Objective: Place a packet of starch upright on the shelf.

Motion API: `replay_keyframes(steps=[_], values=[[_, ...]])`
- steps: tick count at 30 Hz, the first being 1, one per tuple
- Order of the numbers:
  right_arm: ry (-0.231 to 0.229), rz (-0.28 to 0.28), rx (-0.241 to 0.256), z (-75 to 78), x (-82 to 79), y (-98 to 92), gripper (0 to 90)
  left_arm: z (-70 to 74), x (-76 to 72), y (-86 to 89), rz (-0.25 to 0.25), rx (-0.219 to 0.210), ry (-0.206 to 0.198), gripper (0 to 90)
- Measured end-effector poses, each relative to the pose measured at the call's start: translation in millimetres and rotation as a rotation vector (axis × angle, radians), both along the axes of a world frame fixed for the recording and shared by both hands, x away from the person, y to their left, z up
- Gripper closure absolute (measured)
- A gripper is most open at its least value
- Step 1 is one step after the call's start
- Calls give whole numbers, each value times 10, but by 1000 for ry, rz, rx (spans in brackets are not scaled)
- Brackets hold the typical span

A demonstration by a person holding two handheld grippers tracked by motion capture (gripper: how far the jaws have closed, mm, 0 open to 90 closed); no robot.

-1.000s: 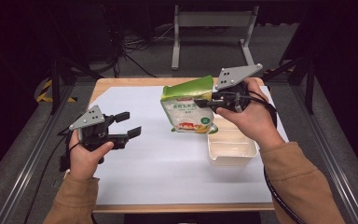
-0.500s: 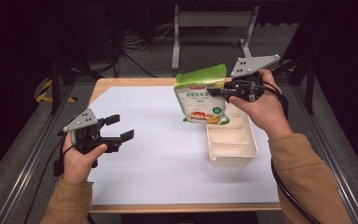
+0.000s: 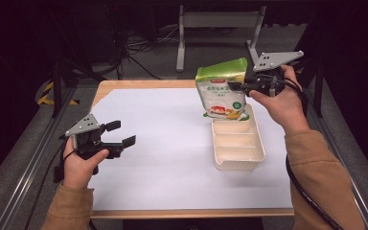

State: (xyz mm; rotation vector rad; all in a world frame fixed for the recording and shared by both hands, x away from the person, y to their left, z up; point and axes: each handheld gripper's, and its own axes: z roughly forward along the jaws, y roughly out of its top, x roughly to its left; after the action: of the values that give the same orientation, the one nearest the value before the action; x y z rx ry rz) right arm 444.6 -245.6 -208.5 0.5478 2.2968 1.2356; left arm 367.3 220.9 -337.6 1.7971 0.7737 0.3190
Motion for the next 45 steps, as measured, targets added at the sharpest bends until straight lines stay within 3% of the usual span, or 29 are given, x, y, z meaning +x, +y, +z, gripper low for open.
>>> replay_keyframes(steps=[12,26,33,45], values=[[-11,-41,51,-101,159,-225,834,-46,28,22,9,-10,29,164],[4,-82,61,-344,307,-353,835,-83,62,42,15,-9,45,161],[19,-95,81,-480,395,-368,835,-91,65,28,12,-2,52,161],[20,-91,65,-671,584,-278,835,-101,53,40,14,16,50,153]])
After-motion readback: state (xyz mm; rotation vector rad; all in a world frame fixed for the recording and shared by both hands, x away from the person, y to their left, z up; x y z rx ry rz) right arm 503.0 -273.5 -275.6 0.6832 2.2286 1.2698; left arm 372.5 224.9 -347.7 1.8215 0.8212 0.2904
